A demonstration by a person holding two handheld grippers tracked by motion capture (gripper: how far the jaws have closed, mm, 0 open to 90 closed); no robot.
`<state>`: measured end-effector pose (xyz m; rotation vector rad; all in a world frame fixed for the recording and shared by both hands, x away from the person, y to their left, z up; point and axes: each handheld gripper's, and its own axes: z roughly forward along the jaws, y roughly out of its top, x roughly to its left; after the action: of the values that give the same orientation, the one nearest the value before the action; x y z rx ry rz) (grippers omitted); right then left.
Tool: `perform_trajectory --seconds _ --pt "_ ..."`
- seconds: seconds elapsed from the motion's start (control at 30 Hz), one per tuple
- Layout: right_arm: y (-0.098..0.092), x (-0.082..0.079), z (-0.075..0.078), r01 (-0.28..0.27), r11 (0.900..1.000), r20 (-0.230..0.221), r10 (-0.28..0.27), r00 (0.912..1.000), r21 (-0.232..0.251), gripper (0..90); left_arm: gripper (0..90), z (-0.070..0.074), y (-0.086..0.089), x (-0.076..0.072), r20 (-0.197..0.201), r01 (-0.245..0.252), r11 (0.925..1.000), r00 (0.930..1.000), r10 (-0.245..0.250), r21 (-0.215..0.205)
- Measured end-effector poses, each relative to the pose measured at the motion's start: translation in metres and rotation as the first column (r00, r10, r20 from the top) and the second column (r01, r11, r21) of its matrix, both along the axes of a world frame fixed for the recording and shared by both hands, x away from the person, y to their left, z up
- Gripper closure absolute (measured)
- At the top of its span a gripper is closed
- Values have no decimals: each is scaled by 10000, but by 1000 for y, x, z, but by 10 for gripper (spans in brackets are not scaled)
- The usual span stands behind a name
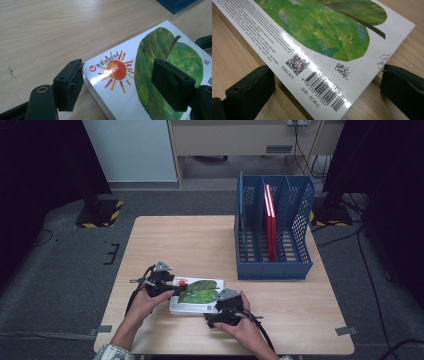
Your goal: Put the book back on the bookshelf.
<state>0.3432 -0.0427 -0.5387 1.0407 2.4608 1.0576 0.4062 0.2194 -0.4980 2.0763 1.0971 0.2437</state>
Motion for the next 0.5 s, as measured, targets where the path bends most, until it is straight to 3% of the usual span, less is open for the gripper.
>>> perform_trajectory --seconds 0.33,0.5 --pt "-1 0 0 18 10000 -52 -18 10000 45 14 182 -2 0 -2 91 39 9999 10000 -38 -111" --pt "-1 1 0 54 10000 -44 -53 10000 79 18 142 -5 5 -10 84 16 10000 10000 -16 44"
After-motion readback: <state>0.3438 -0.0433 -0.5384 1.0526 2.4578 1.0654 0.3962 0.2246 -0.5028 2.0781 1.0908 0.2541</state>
